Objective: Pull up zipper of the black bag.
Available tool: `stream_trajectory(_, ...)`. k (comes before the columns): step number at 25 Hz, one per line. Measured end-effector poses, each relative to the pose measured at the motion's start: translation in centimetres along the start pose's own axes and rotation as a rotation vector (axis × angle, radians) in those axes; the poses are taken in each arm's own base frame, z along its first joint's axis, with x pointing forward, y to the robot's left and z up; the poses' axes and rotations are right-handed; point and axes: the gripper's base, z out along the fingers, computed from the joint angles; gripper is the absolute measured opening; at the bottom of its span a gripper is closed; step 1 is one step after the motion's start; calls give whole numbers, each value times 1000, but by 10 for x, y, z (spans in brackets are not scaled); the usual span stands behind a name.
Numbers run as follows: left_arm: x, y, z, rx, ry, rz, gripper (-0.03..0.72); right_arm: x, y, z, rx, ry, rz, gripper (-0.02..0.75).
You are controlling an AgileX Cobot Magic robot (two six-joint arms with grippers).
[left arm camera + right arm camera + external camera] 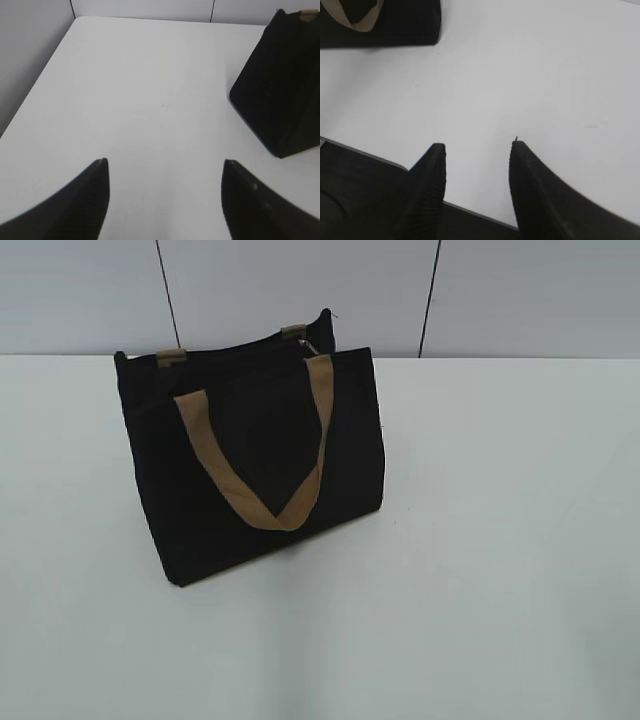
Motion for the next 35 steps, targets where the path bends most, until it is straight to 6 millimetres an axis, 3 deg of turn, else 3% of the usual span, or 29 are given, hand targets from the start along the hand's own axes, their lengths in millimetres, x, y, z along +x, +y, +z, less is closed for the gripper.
stream_trajectory(6, 1, 0, 1, -3, 4, 1, 521, 2, 1, -2, 4, -19, -5, 299)
stream_trajectory(35, 1, 0, 1, -3, 5, 1, 520, 3, -5, -1, 149, 4, 120, 294)
